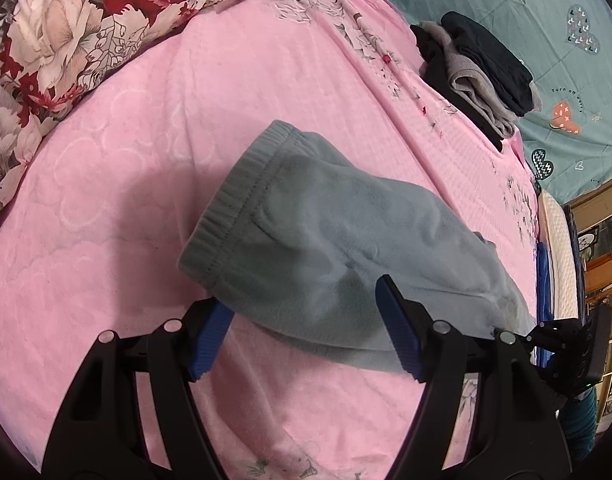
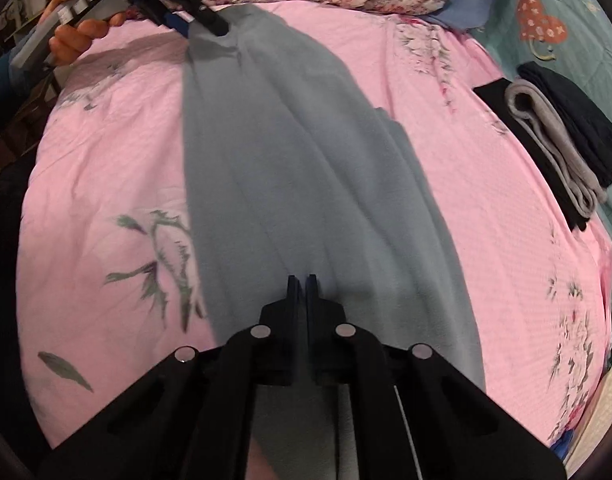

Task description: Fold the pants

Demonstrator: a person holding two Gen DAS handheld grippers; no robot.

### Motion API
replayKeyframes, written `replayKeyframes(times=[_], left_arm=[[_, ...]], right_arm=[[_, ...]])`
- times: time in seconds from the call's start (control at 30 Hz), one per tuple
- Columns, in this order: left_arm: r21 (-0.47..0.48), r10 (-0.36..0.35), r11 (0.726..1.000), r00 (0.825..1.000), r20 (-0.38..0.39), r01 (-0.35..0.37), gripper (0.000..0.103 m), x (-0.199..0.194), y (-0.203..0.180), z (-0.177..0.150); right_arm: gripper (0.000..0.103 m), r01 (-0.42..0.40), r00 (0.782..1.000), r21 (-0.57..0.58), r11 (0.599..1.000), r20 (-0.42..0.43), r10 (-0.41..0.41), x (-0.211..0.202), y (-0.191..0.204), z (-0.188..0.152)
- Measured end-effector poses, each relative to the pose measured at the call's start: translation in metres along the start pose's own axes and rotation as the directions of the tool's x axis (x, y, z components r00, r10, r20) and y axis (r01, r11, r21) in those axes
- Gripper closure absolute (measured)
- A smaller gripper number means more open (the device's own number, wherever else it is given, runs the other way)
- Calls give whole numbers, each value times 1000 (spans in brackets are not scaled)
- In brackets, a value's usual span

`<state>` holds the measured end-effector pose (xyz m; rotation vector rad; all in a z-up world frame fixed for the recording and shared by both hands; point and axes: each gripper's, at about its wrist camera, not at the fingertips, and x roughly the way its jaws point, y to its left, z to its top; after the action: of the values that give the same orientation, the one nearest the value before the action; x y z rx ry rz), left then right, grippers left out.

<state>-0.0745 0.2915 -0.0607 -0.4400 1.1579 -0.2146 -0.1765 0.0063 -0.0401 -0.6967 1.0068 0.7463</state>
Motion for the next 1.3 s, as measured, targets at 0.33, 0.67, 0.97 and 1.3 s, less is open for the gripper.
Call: replayKeyframes(times=[0.33, 0.67, 0.97, 1.3], left_arm=[[-27, 42, 999, 999, 20, -42, 31, -10, 15, 5], [-9, 42, 999, 997, 66, -42, 27, -22, 3, 6], [28, 11, 1000, 996, 89, -14, 27, -28, -20, -1], [271, 65, 960, 997, 46, -75, 25, 12, -88, -27]], right_arm=[[102, -187, 982, 130, 974, 57, 181, -41, -10, 24], [102, -328, 944, 159, 931, 28, 328, -23, 16, 14], [76, -348, 937, 324, 880, 83, 340, 4, -21, 21], [61, -366, 928, 278, 888, 178, 327, -27, -71, 51]])
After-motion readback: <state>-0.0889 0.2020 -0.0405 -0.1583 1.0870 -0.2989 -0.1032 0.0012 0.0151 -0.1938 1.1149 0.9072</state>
